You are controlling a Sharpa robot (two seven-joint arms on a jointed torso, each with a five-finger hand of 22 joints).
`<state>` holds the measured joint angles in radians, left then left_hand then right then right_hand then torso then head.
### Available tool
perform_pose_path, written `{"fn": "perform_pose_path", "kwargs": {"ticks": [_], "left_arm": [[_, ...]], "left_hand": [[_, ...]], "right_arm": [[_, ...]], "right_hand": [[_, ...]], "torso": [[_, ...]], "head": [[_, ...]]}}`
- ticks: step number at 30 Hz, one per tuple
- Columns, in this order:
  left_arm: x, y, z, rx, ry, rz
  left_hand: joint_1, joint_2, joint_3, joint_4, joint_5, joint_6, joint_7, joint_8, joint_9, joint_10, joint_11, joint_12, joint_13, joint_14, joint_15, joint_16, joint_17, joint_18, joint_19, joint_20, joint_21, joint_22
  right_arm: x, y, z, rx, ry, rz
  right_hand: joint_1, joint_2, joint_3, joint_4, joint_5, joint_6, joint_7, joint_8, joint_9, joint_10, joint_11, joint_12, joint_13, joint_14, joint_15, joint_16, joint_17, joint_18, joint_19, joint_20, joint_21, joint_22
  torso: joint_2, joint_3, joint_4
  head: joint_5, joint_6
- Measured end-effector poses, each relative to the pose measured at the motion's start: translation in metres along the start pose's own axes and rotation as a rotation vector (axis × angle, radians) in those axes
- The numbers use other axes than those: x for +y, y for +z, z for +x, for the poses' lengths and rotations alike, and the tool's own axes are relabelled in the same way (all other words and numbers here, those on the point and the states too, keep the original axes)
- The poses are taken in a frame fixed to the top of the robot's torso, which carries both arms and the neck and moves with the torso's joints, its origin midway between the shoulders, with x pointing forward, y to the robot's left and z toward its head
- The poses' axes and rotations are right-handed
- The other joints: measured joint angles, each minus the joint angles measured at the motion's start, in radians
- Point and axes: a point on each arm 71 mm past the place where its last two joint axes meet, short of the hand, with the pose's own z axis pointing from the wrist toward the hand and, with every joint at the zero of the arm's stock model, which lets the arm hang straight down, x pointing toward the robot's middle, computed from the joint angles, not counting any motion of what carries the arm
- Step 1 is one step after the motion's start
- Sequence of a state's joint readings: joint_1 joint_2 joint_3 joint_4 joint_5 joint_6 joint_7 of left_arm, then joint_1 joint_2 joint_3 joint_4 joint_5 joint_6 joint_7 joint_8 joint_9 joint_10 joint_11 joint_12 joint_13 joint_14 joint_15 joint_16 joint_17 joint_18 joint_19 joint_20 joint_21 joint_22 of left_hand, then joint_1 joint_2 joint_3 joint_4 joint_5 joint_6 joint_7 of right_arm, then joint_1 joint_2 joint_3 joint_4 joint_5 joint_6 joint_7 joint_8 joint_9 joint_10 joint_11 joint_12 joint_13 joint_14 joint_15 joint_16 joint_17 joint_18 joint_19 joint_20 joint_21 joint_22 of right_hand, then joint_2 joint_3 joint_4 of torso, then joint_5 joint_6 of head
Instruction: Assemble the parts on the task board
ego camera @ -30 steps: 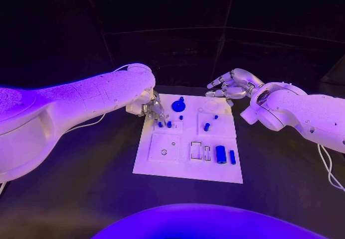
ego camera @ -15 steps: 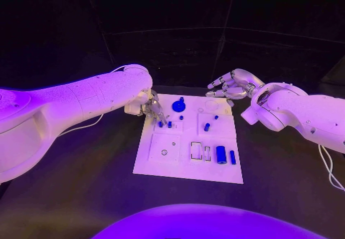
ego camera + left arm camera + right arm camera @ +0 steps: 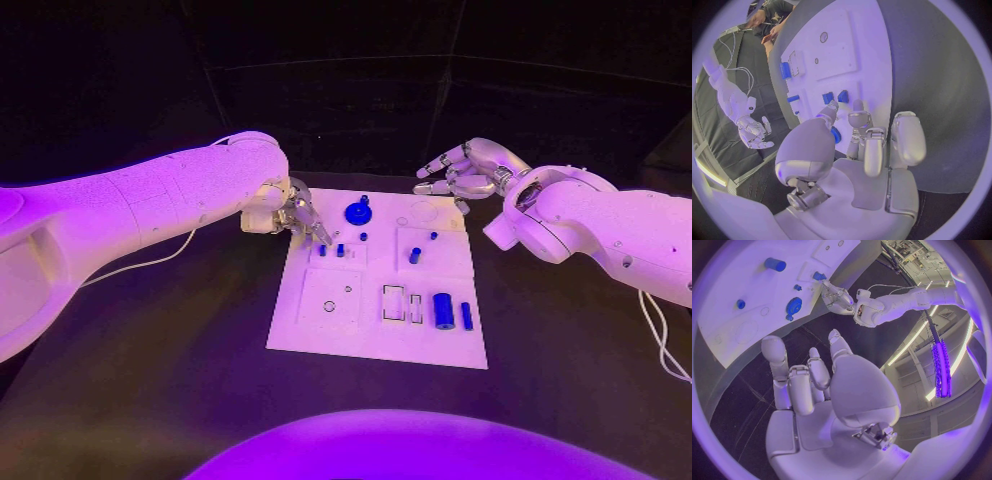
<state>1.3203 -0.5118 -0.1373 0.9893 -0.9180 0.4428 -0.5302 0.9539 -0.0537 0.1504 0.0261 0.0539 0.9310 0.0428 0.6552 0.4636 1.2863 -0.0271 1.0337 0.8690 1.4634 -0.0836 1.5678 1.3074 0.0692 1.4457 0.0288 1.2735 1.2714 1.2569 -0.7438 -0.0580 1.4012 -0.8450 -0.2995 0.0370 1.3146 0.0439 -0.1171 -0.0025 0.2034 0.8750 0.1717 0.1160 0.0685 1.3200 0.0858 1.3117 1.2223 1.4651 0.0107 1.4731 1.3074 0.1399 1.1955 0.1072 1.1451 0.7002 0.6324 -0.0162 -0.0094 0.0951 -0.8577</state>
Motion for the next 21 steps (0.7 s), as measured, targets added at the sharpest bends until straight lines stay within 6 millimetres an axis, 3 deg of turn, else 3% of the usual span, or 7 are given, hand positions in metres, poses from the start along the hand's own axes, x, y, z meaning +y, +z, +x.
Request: {"fn": "perform_pose_path", "kwargs": {"ticks": [5,9,11,14,16,19,21], "left_arm": [[0.005,-0.003,-0.003,-0.045,-0.063,0.056],[0.006,-0.006,-0.006,-0.098,-0.125,0.129],[0.004,-0.007,-0.007,-0.123,-0.15,0.168],[-0.001,-0.01,-0.006,-0.164,-0.185,0.243],[-0.005,-0.011,-0.004,-0.194,-0.205,0.302],[-0.011,-0.012,-0.001,-0.234,-0.223,0.377],[-0.015,-0.013,0.001,-0.267,-0.229,0.436]], "left_hand": [[0.037,0.022,-0.038,0.002,0.0,-0.051,0.025,-0.044,-0.016,-0.071,0.02,-0.085,-0.097,0.003,0.009,0.0,0.0,0.003,-0.026,0.007,-0.054,-0.045],[0.09,0.05,-0.055,-0.005,0.0,-0.093,0.05,-0.085,-0.043,-0.157,0.042,-0.185,-0.202,0.004,0.029,-0.041,0.0,0.038,-0.083,0.022,-0.173,-0.15],[0.115,0.065,-0.051,-0.01,0.0,-0.103,0.06,-0.1,-0.055,-0.17,0.051,-0.2,-0.215,0.003,0.029,-0.057,0.0,0.039,-0.098,0.029,-0.208,-0.181],[0.177,0.082,-0.027,-0.039,0.0,-0.115,0.064,-0.122,-0.075,-0.232,0.059,-0.248,-0.245,0.003,0.043,-0.151,-0.003,0.079,-0.182,0.037,-0.37,-0.323],[0.232,0.092,0.003,-0.069,0.0,-0.122,0.071,-0.144,-0.096,-0.289,0.068,-0.303,-0.282,-0.05,0.055,-0.259,-0.099,0.102,-0.262,0.045,-0.515,-0.443],[0.294,0.09,0.044,-0.11,0.0,-0.123,0.082,-0.169,-0.121,-0.334,0.08,-0.363,-0.329,-0.126,0.066,-0.372,-0.223,0.102,-0.302,0.055,-0.581,-0.489],[0.33,0.073,0.081,-0.147,0.0,-0.114,0.097,-0.199,-0.152,-0.355,0.094,-0.42,-0.383,-0.188,0.08,-0.458,-0.318,0.101,-0.324,0.067,-0.62,-0.515]], "right_arm": [[-0.001,0.0,-0.001,-0.001,0.0,0.001],[-0.001,0.0,-0.001,-0.002,-0.001,0.002],[-0.001,-0.001,-0.001,-0.002,-0.001,0.003],[-0.002,-0.001,-0.002,-0.003,-0.001,0.003],[-0.002,-0.001,-0.002,-0.003,-0.001,0.003],[-0.002,-0.001,-0.002,-0.003,-0.001,0.003],[-0.002,0.0,-0.002,-0.004,-0.001,0.003]], "right_hand": [[0.0,0.0,0.0,0.0,0.0,0.0,0.0,0.0,0.0,0.0,0.0,0.0,0.0,0.0,0.0,0.0,0.0,0.0,0.0,0.0,0.0,0.0],[0.0,0.0,0.0,0.0,0.0,0.0,0.0,0.0,0.0,0.0,0.0,0.0,0.0,0.0,0.0,0.0,0.0,0.0,0.0,0.0,0.0,0.0],[0.0,0.0,0.0,0.0,0.0,0.0,0.0,0.0,0.0,0.0,0.0,0.0,0.0,0.0,0.0,0.0,0.0,0.0,0.0,0.0,0.0,0.0],[0.0,0.0,0.0,0.0,0.0,0.0,0.0,0.0,0.0,0.0,0.0,0.0,-0.001,0.0,0.0,-0.004,0.0,0.0,0.0,0.0,-0.004,-0.001],[0.0,0.0,0.0,0.0,0.0,0.0,0.0,0.0,0.0,0.0,0.0,0.0,-0.002,0.0,0.0,-0.004,0.0,0.0,0.0,0.0,-0.004,-0.002],[0.0,0.0,0.0,0.0,0.0,0.0,0.0,0.0,0.0,0.0,0.0,0.0,-0.004,0.0,0.0,-0.004,0.0,0.0,0.0,0.0,-0.004,-0.003],[0.0,0.0,0.0,0.0,0.0,0.0,0.0,0.0,0.0,-0.01,-0.002,-0.008,-0.012,0.0,0.0,-0.01,0.0,0.0,-0.004,0.004,-0.01,-0.01]], "torso": [[0.0,-0.0002,0.0],[0.0,-0.0001,0.0],[0.0,-0.0001,0.0],[0.0,0.0,0.0],[0.0,0.0002,0.0],[0.0,0.0002,0.0],[0.0,0.0001,-0.0001]], "head": [[0.0,0.001],[0.0,0.003],[0.0,0.004],[-0.002,0.007],[-0.002,0.008],[-0.003,0.012],[-0.006,0.017]]}}
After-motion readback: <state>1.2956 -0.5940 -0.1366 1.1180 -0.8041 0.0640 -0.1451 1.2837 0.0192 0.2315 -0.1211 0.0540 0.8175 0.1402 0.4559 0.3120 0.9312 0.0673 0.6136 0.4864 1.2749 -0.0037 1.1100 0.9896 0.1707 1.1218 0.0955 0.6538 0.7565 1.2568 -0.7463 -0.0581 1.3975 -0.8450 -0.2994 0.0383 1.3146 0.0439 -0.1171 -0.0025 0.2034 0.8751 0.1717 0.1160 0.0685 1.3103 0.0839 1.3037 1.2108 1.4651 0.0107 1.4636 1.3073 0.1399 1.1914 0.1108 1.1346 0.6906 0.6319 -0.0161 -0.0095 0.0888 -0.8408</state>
